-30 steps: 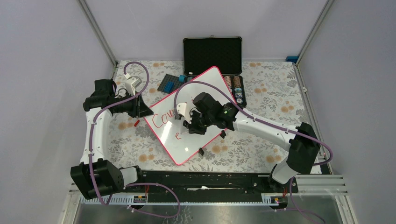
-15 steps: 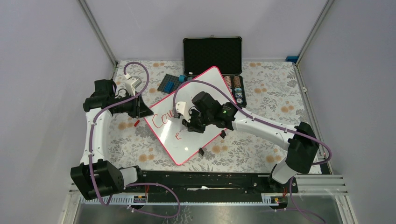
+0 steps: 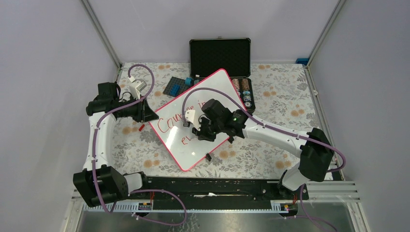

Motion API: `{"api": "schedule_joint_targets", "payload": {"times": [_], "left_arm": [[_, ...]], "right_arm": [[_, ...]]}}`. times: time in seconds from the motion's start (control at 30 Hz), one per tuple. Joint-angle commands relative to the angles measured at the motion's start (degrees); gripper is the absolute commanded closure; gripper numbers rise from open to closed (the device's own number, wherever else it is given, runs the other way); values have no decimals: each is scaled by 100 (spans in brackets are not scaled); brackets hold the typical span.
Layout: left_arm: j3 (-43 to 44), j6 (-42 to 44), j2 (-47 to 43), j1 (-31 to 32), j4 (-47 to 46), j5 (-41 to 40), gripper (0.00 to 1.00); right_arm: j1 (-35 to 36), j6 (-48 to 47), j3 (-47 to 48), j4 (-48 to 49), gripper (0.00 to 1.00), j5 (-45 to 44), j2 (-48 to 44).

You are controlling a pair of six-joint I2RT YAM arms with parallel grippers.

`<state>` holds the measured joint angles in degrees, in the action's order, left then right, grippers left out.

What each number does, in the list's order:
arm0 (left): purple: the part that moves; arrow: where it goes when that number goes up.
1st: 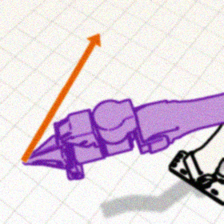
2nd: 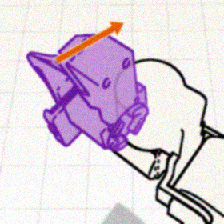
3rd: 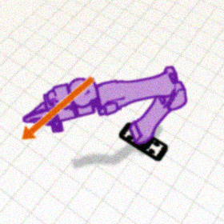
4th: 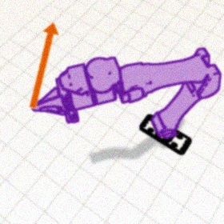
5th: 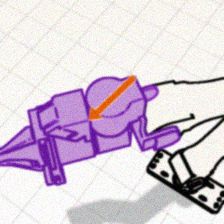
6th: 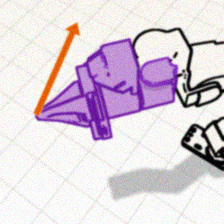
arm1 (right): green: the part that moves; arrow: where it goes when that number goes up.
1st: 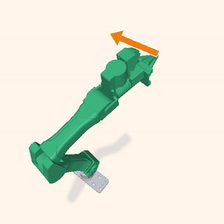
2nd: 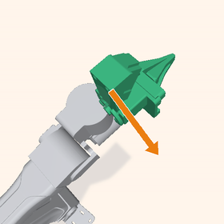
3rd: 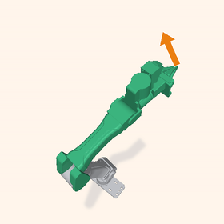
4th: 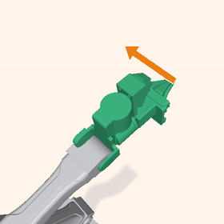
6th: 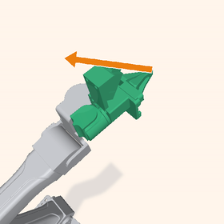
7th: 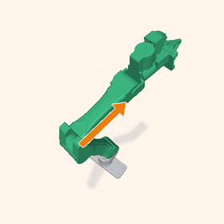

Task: Write a sentence on the whiteboard

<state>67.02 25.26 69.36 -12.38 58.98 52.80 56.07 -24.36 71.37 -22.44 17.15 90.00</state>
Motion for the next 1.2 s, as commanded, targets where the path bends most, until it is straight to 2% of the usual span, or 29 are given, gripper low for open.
{"api": "schedule_joint_targets", "payload": {"times": [0.0,0.6,0.93,1.17], "left_arm": [[-59,146,-63,34,-178,-133,99],[-52,140,-46,34,-181,-137,99],[-46,137,-47,35,-177,-115,99],[-48,163,-19,42,-181,-94,99]], "right_arm": [[-25,-104,-82,46,100,-142,-166],[-241,-100,530,-11,100,-146,47],[-237,-102,387,-367,100,476,-307],[-239,-103,201,-232,100,288,-306]]}}
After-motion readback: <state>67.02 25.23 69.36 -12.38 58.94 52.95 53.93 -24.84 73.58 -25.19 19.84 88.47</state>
